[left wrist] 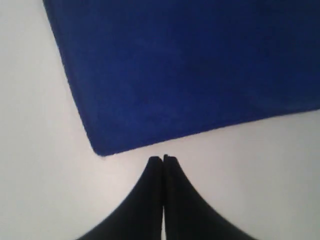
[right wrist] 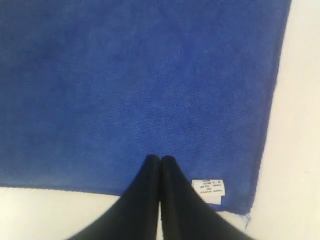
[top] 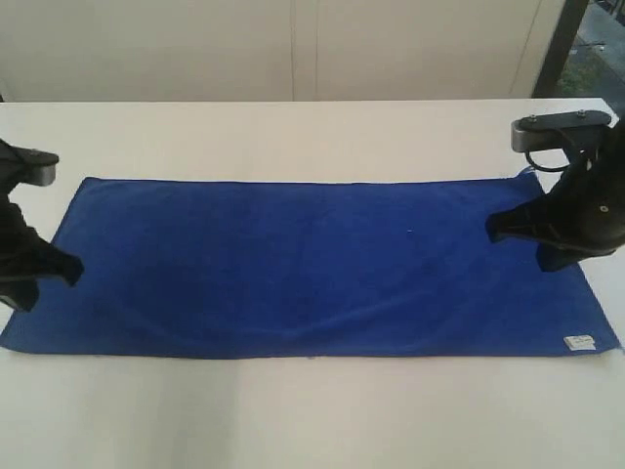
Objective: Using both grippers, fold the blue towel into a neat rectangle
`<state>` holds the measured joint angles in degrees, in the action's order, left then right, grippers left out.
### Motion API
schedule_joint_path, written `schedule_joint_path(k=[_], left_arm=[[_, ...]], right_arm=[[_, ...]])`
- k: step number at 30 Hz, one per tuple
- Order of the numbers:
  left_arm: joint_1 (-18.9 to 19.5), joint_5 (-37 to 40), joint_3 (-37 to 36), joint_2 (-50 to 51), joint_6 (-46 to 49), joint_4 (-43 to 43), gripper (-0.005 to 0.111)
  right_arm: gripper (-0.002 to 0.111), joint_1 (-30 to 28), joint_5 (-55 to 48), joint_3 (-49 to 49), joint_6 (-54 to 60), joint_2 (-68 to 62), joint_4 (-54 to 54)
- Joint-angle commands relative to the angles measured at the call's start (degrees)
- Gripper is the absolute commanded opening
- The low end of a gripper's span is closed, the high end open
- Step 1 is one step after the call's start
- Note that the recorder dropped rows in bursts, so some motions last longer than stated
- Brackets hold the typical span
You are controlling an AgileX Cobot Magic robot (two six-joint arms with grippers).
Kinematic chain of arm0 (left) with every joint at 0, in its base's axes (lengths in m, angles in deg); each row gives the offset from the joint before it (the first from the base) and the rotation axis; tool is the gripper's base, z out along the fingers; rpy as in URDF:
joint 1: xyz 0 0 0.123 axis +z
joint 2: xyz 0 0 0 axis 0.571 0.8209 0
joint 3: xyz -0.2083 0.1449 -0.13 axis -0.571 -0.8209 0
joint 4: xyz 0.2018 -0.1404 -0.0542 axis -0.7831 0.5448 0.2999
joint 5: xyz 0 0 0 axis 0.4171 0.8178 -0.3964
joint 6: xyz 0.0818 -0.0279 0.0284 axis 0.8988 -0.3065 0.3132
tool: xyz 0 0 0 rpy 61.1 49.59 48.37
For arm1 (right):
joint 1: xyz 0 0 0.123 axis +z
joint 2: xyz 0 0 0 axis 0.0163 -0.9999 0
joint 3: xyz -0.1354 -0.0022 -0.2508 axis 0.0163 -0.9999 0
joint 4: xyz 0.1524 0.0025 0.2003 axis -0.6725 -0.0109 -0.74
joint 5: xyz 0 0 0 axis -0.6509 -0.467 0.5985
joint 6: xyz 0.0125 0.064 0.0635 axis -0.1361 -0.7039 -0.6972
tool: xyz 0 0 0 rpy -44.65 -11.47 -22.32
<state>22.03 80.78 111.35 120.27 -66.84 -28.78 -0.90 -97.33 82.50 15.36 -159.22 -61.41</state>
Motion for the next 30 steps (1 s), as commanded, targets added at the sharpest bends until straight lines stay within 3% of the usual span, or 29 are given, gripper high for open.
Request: schedule_joint_path(k=[1,10,18,24,30], left_arm=[[1.39,1.12,1.86,1.06,1.39,3.39,0.0],[9.32,-1.62,1.06,7.72,1.63,7.23,0.0],[9.32,-12.3,-5.54,7.94,4.15,7.23,0.0],[9.32,-14.24,-7.36,8.07,4.15,7.23,0.0],[9.32,-14.24,-7.36,9.06,4.26,6.47,0.0]], right_arm=[[0.0,-2.73,0.32,0.07,0.3,-1.85,0.01],[0.0,-4.65,8.68,-4.1,0.3,-3.67,-0.09],[0.0,-4.65,17.98,-9.21,-0.66,-5.91,2.66],[0.0,-4.65,15.93,-9.86,-10.41,-8.14,10.63],[0.0,-4.65,13.99,-9.86,-11.47,-10.49,11.24]])
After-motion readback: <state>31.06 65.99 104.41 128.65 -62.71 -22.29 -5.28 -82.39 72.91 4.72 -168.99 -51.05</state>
